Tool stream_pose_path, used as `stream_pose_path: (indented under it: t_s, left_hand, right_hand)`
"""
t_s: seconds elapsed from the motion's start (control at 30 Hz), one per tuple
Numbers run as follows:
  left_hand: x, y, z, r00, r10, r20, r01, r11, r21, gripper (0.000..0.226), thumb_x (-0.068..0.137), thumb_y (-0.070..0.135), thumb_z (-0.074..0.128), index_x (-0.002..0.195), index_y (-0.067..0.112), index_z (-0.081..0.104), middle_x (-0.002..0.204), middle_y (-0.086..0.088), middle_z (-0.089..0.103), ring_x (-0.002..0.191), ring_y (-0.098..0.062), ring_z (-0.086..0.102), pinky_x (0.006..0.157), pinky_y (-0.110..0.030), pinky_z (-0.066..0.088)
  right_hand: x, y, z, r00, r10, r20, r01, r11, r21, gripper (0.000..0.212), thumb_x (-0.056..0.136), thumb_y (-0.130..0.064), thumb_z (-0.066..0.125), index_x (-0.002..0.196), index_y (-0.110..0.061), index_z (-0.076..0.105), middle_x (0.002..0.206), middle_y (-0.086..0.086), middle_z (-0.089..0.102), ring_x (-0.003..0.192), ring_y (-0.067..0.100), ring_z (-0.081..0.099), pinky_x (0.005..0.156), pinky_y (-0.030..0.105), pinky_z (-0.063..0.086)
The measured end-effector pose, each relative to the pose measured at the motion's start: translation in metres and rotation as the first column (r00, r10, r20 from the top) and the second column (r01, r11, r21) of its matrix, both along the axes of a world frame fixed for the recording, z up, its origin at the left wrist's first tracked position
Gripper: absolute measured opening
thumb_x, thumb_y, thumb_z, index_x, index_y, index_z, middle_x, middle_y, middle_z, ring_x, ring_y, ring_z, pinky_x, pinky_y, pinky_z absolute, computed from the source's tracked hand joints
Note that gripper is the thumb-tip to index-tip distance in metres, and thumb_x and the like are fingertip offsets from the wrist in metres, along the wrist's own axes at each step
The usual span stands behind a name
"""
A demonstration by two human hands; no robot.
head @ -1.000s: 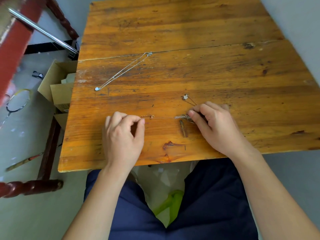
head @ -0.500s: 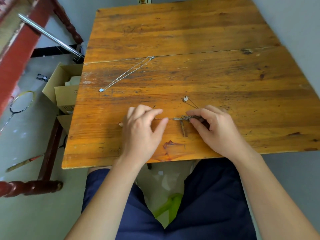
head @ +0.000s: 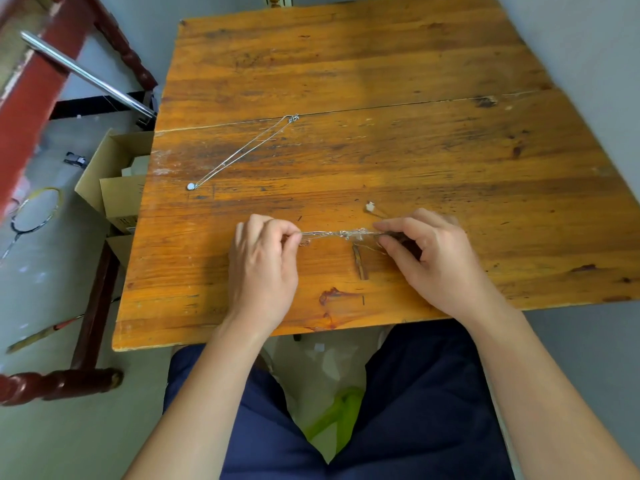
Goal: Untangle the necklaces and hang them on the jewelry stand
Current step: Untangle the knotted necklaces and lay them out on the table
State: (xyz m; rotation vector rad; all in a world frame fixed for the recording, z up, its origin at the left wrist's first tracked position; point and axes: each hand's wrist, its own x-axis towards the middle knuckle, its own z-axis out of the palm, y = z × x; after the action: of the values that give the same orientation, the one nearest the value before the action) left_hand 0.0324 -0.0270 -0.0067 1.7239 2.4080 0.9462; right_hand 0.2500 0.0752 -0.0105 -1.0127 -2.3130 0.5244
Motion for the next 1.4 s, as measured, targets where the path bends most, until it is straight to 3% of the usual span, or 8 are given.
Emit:
stream_pose_path:
  t_s: [0.23, 0.4, 0.57, 0.7, 0.93, 1.1, 1.27, 1.4]
  left_hand:
    - [-0.013, -0.021, -0.002, 0.997, 0.06, -0.04, -0.06, 0.998, -0.007, 0.013, 0.098, 0.016, 0.052, 0.096, 0.009, 0.063, 0.098, -0.008, 0.057, 0.094, -0.025, 0.048, 0.08, -0.043, 0.045]
    - [-0.014, -0.025, -0.002, 0.995, 0.083, -0.05, -0.083, 0.997, 0.004, 0.023, 0.097, 0.024, 0.044, 0.097, 0.009, 0.062, 0.1, -0.009, 0.057, 0.093, -0.027, 0.048, 0.08, -0.041, 0.042]
    - [-0.012, -0.027, -0.002, 0.985, 0.149, -0.085, -0.151, 0.989, -0.008, 0.018, 0.098, 0.02, 0.047, 0.096, 0.009, 0.061, 0.1, -0.011, 0.056, 0.092, -0.029, 0.047, 0.08, -0.038, 0.036]
    - [-0.01, -0.027, -0.004, 0.972, 0.202, -0.122, -0.206, 0.978, -0.022, 0.009, 0.097, 0.013, 0.054, 0.097, 0.009, 0.061, 0.101, -0.013, 0.056, 0.093, -0.031, 0.048, 0.08, -0.043, 0.039]
    - [-0.008, -0.027, -0.005, 0.948, 0.279, -0.153, -0.284, 0.959, -0.017, 0.005, 0.097, 0.012, 0.054, 0.096, 0.01, 0.059, 0.101, -0.013, 0.055, 0.096, -0.031, 0.047, 0.082, -0.046, 0.041]
    - [-0.01, -0.026, -0.006, 0.935, 0.335, -0.12, -0.334, 0.942, 0.031, 0.007, 0.097, 0.011, 0.054, 0.097, 0.008, 0.06, 0.103, -0.015, 0.056, 0.097, -0.032, 0.048, 0.084, -0.041, 0.039]
    - [-0.014, -0.027, -0.006, 0.901, 0.433, 0.013, -0.432, 0.895, 0.107, 0.011, 0.098, 0.012, 0.05, 0.098, 0.005, 0.059, 0.108, -0.018, 0.055, 0.102, -0.035, 0.048, 0.09, -0.03, 0.029]
    - [-0.02, -0.028, -0.007, 0.841, 0.522, 0.144, -0.54, 0.825, 0.167, 0.012, 0.098, 0.011, 0.047, 0.101, 0.003, 0.056, 0.111, -0.018, 0.056, 0.11, -0.034, 0.048, 0.1, -0.015, 0.013]
  right_hand:
    - [0.012, 0.002, 0.002, 0.995, -0.086, 0.044, 0.08, 0.99, 0.12, 0.019, 0.096, -0.031, 0.064, 0.104, -0.018, 0.074, 0.091, 0.0, 0.066, 0.089, 0.025, 0.059, 0.084, 0.042, 0.045]
    - [0.02, -0.002, 0.001, 0.975, -0.19, -0.115, 0.192, 0.981, 0.006, 0.012, 0.101, -0.018, 0.056, 0.106, -0.009, 0.062, 0.103, -0.004, 0.054, 0.09, 0.016, 0.055, 0.077, 0.038, 0.047]
    - [0.027, -0.004, -0.001, 0.917, -0.372, -0.144, 0.358, 0.927, -0.11, 0.016, 0.106, -0.018, 0.045, 0.111, -0.006, 0.054, 0.106, 0.0, 0.049, 0.09, 0.005, 0.045, 0.074, 0.025, 0.038]
    - [0.032, -0.005, 0.0, 0.844, -0.475, -0.249, 0.439, 0.879, -0.187, 0.014, 0.107, -0.019, 0.04, 0.111, -0.011, 0.05, 0.106, 0.007, 0.058, 0.093, 0.013, 0.052, 0.073, 0.015, 0.036]
    - [0.043, 0.005, 0.006, 0.67, -0.626, -0.398, 0.582, 0.777, -0.241, 0.01, 0.106, -0.023, 0.034, 0.11, -0.019, 0.043, 0.1, 0.007, 0.059, 0.087, 0.025, 0.059, 0.076, 0.032, 0.046]
    - [0.055, 0.019, 0.009, 0.525, -0.729, -0.439, 0.657, 0.675, -0.335, 0.012, 0.106, -0.023, 0.033, 0.109, -0.016, 0.043, 0.09, -0.012, 0.054, 0.072, 0.012, 0.057, 0.067, 0.018, 0.045]
    - [0.055, 0.019, 0.007, 0.51, -0.749, -0.422, 0.675, 0.653, -0.343, 0.014, 0.105, -0.026, 0.033, 0.109, -0.019, 0.044, 0.099, 0.002, 0.058, 0.089, 0.03, 0.063, 0.081, 0.039, 0.05]
    - [0.049, 0.014, 0.009, 0.518, -0.74, -0.428, 0.653, 0.666, -0.361, 0.015, 0.105, -0.026, 0.034, 0.109, -0.018, 0.045, 0.1, 0.004, 0.058, 0.091, 0.031, 0.061, 0.082, 0.042, 0.05]
